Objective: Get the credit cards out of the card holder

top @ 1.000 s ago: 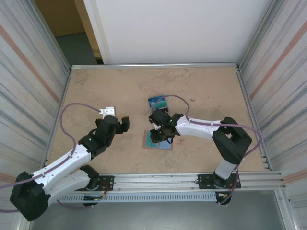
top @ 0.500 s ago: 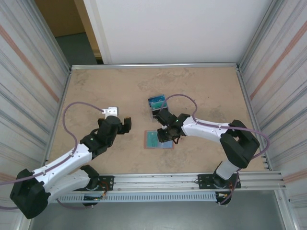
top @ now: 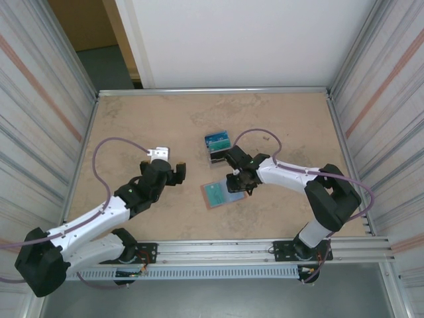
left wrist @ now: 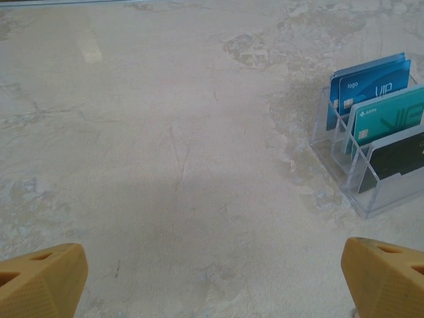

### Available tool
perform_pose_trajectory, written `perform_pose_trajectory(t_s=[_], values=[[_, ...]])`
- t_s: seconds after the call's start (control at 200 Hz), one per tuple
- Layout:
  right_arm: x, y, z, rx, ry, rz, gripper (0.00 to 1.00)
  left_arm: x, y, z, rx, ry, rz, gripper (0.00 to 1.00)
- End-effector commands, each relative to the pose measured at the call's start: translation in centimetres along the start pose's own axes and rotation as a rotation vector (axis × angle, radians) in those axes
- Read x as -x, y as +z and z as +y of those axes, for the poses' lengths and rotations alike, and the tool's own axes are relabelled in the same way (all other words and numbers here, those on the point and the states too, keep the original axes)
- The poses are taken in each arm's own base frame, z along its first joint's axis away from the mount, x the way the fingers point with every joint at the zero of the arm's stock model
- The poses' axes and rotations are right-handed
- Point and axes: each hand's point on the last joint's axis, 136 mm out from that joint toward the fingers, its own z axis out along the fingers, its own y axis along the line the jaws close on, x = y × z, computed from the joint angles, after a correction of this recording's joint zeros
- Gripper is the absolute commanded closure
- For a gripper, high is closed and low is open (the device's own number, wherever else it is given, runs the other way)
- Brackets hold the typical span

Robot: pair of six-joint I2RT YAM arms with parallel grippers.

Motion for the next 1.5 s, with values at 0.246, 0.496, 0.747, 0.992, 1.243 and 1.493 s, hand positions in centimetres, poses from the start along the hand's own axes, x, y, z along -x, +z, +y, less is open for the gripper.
perform_pose_trajectory(t_s=[0.246, 0.496, 0.747, 0.992, 1.243, 1.493], values=[[0.0, -2.5, -3.8, -0.082, 0.067, -0.033, 0.72, 0.1, -0.2, -3.9, -0.05, 0.199, 0.004, 0.01], [1.1, -4.9, -4.2, -0.021, 0.165, -0.106, 0.77, -3.4, 0.3, -7.8, -0.09, 0.269, 0.083, 0.01], [1.7, -5.9, -0.8, 0.168, 0.177, -0.113, 0.78, -6.7, 1.3, -9.9, -0.125, 0.193, 0.201, 0.01], [1.9, -4.9, 1.7, 0.268, 0.171, -0.082, 0.78, -8.8, 2.3, -9.8, -0.101, 0.207, 0.256, 0.01], [1.6, -3.2, 3.8, 0.258, 0.129, -0.023, 0.78, -10.5, 3.0, -9.9, -0.092, 0.231, 0.309, 0.01], [1.4, -1.4, 5.2, 0.299, 0.135, 0.03, 0.81, -11.0, 3.4, -9.4, -0.054, 0.268, 0.339, 0.01]])
